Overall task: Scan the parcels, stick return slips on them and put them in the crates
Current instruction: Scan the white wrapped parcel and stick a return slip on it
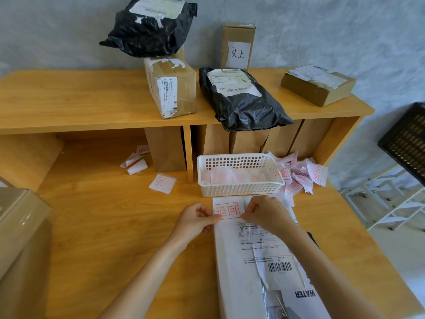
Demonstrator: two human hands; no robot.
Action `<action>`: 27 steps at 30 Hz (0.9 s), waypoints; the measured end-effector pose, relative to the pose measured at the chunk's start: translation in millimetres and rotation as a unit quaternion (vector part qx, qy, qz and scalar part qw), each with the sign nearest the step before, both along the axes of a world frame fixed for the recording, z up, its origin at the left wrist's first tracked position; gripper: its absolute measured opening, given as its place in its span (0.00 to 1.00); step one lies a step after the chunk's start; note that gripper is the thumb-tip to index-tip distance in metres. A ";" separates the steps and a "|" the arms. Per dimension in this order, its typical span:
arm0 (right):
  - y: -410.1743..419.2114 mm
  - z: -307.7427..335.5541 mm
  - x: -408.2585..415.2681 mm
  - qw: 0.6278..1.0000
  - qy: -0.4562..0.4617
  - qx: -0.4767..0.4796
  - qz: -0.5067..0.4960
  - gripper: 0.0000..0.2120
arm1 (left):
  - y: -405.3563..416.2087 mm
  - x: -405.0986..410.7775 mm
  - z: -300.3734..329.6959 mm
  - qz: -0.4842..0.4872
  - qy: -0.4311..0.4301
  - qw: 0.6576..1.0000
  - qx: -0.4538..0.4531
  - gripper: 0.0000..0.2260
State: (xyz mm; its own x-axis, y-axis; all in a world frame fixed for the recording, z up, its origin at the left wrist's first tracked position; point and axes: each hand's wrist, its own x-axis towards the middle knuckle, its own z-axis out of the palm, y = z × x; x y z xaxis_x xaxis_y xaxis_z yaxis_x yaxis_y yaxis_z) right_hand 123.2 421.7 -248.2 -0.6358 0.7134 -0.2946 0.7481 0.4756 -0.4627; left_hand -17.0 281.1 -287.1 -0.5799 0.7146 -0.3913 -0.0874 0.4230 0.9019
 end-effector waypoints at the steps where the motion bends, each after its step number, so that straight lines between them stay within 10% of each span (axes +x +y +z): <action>1: 0.1 -0.5 0.9 1.000 0.005 -0.003 0.002 0.09 | -0.6 1.0 -1.3 -0.001 0.015 1.000 0.004 0.12; 10: -20.8 -26.7 8.3 0.951 0.153 0.258 0.074 0.08 | -3.6 17.6 -10.3 -0.035 0.422 0.901 0.093 0.14; 27: -24.6 -47.1 11.8 0.959 -0.019 0.247 0.134 0.41 | 1.6 22.2 -33.3 -0.147 0.166 0.972 0.078 0.30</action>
State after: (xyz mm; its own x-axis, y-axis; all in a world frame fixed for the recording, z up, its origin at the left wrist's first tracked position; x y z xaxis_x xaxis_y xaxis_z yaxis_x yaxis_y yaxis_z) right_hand 135.0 397.1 -295.3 -0.8117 0.5840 0.0111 0.5798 0.8079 -0.1052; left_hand 5.3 282.7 -320.5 -0.4167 0.9044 -0.0915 0.3230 0.2414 0.9151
